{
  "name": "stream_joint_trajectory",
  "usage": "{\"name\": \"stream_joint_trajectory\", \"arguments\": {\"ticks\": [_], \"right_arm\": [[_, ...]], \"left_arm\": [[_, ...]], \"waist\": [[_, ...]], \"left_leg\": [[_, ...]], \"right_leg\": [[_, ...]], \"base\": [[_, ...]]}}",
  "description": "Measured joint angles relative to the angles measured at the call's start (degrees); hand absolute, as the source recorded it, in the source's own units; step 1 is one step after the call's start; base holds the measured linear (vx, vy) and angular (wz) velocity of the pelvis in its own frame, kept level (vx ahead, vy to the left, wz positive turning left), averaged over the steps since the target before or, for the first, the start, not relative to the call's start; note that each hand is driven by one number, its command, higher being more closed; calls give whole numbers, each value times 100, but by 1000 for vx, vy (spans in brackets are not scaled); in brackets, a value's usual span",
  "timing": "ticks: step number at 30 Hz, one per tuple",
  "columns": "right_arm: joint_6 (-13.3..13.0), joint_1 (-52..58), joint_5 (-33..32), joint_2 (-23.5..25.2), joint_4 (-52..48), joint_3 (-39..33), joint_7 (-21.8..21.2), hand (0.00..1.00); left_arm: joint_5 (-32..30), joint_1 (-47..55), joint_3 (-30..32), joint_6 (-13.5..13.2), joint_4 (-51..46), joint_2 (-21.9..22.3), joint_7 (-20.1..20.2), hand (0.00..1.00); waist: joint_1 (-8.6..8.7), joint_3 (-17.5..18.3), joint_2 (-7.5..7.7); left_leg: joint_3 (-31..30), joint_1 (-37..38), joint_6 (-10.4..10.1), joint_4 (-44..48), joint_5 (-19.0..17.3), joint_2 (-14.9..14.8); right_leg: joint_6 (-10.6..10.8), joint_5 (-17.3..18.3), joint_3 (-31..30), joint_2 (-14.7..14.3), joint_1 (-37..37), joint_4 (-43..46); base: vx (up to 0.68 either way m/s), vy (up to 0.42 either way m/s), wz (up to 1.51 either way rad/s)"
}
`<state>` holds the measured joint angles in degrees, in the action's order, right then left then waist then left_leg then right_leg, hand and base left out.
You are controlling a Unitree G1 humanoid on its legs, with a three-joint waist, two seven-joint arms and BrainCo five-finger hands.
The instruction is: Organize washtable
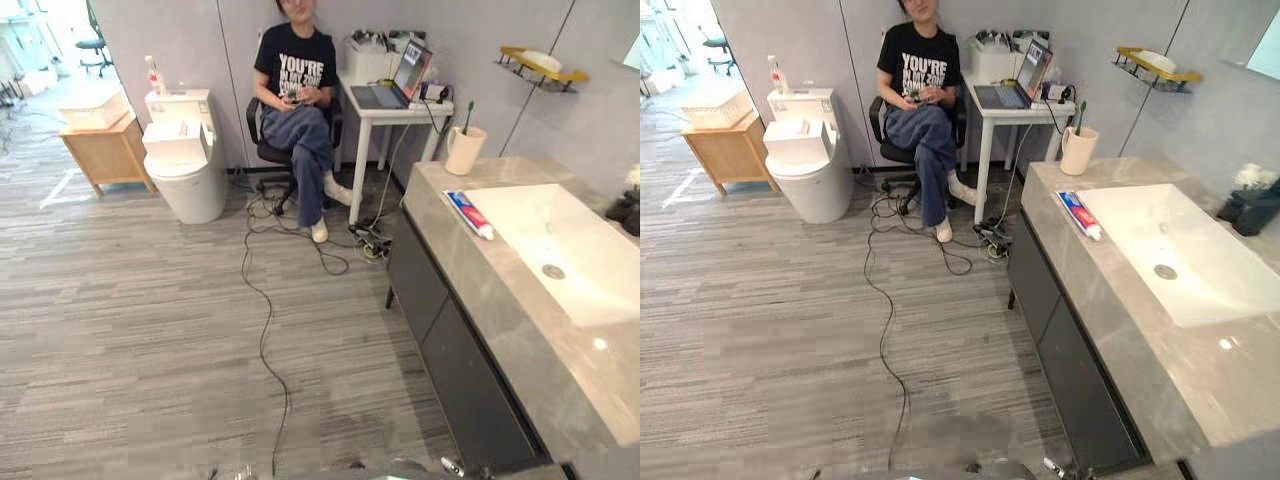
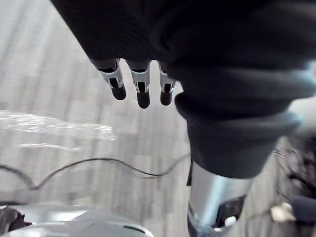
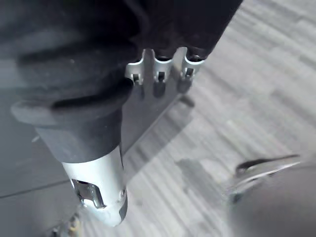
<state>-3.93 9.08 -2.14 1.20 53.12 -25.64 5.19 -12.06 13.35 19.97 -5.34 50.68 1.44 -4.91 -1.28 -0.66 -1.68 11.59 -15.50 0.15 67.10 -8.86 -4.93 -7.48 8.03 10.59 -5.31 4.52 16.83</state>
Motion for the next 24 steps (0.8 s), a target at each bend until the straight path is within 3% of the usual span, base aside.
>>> {"name": "stream_joint_trajectory", "arguments": {"ticks": [1, 3, 4, 6, 7, 8, 9, 10, 11, 12, 14, 16, 17, 18, 19, 20, 22, 24], "right_arm": [[-9, -158, 0, 80, 5, 119, 6, 0], [-21, -253, 1, 181, 2, 153, 8, 0], [-11, -315, 11, 300, 109, 80, 10, 0], [-11, -402, 55, 295, 132, -96, 17, 0], [-11, -381, 78, 218, 250, -154, 13, 0], [-8, -367, 99, 154, 297, -144, 11, 0], [43, -336, 161, 124, 440, -40, 8, 0], [47, -290, 201, 130, 442, 88, -17, 0], [48, -227, 273, 125, 450, 191, -23, 0], [45, -223, 277, 129, 458, 177, -2, 0], [47, -227, 296, 125, 398, 67, -3, 0], [38, -149, 325, 175, 187, 65, -35, 0], [40, -127, 323, 179, 80, 59, -36, 0], [34, -98, 264, 193, -72, -11, -46, 0], [27, -100, 258, 226, -132, -59, -46, 0], [26, -69, 263, 280, -230, -84, -52, 0], [33, -69, 253, 351, -259, -73, -62, 0], [3, -75, 223, 360, -293, -123, -37, 0]], "left_arm": [[4, -51, -262, -4, -108, -102, -50, 0], [11, -131, -551, -10, -183, -200, -58, 0], [9, -297, -851, -32, -187, -198, -56, 0], [7, -524, -1067, -52, -178, -96, -47, 0], [8, -718, -1313, -132, -149, 88, -27, 0], [9, -757, -1374, -168, -137, 188, -18, 0], [11, -792, -1459, -191, 19, 209, -16, 0], [21, -785, -1508, -190, 73, 155, -19, 0], [39, -699, -1542, -191, 126, 27, -23, 0], [46, -643, -1552, -201, 176, -94, -21, 0], [61, -587, -1521, -179, 181, -161, -44, 0], [113, -520, -1318, -135, 197, -142, -58, 0], [167, -529, -1222, -122, 233, -133, -75, 0], [282, -547, -1179, -114, 238, -115, -117, 0], [305, -553, -1118, -112, 238, -92, -140, 0], [308, -560, -999, -107, 271, -69, -153, 0], [335, -630, -819, -99, 305, -48, -145, 0], [357, -768, -763, -57, 463, 10, -128, 0]], "waist": [[-3, 15, 28], [2, 15, 45], [-5, -8, 83], [47, -23, 101], [64, -29, 68], [59, -43, -41], [67, -13, 27], [79, 10, 101], [95, 7, 146], [155, 31, 185], [156, 26, 183], [154, -15, 123], [113, -106, 115], [132, -234, 88], [152, -288, 93], [193, -317, 123], [227, -290, 238], [264, -288, 298]], "left_leg": [[-47, -143, 82, -13, -148, -361], [-184, -246, 49, -410, -335, -622], [-437, -251, -71, -1201, -580, -736], [-780, -253, -257, -2244, -698, -684], [-1250, -172, -392, -3507, -620, -595], [-1517, -35, -660, -4092, -351, -620], [-1156, 185, -787, -4234, -115, -514], [-1015, 279, -809, -4338, -159, -480], [-787, 492, -823, -4406, -242, -501], [-604, 574, -657, -4340, -327, -434], [-194, 781, -352, -4221, -508, -304], [70, 1057, -261, -4179, -567, -195], [339, 1363, -185, -4202, -610, -148], [489, 1713, 52, -4217, -762, -142], [576, 1896, 86, -4224, -883, -143], [741, 2183, 113, -4289, -1171, -152], [1083, 2414, 12, -4266, -1514, -228], [1522, 2629, -130, -4301, -1690, -341]], "right_leg": [[25, -2, -440, -58, -166, -111], [69, -22, -875, -55, -302, -264], [269, -29, -1321, 59, -425, -365], [444, 54, -1671, 237, -468, -396], [740, 228, -1958, 379, -489, -377], [858, 300, -2090, 366, -450, -338], [1056, 418, -2404, 498, -459, -314], [1055, 426, -2461, 510, -456, -215], [1006, 434, -2492, 336, -401, 44], [893, 363, -2522, 256, -444, 113], [840, 416, -2448, 444, -422, 211], [861, 427, -2456, 564, -209, 877], [1006, 334, -2295, 617, 134, 1822], [1114, 110, -1984, 723, 500, 2778], [1088, 151, -1799, 780, 640, 3183], [943, 461, -1466, 822, 971, 3748], [836, 811, -982, 740, 1430, 3846], [868, 806, 151, 729, 1554, 2504]], "base": [[460, 173, -193], [422, 219, -148], [514, 405, -147], [396, 450, -114], [231, 394, -81], [268, 499, -108], [211, 378, -87], [302, 422, -104], [352, 394, -84], [339, 364, -77], [278, 288, -92], [214, 204, -115], [149, 159, -120], [137, 148, -114], [133, 137, -100], [133, 106, -95], [107, 58, -95], [172, 15, -92]]}}
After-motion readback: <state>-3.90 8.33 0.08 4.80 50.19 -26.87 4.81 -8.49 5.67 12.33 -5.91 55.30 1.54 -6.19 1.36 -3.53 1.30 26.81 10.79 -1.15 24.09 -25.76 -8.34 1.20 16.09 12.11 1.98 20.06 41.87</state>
